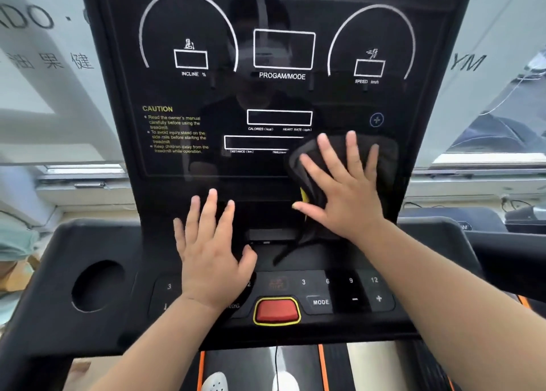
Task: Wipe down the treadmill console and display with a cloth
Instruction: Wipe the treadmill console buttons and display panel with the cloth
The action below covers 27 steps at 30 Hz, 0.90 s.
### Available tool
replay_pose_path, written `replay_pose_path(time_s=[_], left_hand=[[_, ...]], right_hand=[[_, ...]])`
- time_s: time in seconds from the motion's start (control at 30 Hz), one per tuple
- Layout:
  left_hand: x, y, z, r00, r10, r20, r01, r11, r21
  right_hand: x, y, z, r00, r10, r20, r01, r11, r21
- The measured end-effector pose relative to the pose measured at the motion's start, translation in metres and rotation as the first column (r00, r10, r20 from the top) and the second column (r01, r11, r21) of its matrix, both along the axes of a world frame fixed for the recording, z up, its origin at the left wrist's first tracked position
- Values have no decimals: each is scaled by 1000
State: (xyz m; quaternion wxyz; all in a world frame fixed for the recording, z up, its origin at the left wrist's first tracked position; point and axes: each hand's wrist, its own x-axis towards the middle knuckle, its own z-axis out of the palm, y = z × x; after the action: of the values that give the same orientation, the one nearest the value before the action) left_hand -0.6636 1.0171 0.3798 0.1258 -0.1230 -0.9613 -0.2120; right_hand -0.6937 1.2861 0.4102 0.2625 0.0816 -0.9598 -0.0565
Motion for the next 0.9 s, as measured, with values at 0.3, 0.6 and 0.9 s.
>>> replay_pose_path(time_s=[0.3, 0.6, 0.9], left_hand=[[12, 27, -3, 1000, 7, 4, -6, 1000, -17], [31, 15, -13, 997, 47, 62, -45, 998, -46], [43, -20, -23, 976, 111, 186, -101, 993, -62]], right_hand=[[5, -6, -15, 992, 127, -14, -126, 991, 54], [74, 33, -68, 939, -135, 317, 183, 975, -127], [110, -13, -65, 779, -144, 611, 263, 959, -109]])
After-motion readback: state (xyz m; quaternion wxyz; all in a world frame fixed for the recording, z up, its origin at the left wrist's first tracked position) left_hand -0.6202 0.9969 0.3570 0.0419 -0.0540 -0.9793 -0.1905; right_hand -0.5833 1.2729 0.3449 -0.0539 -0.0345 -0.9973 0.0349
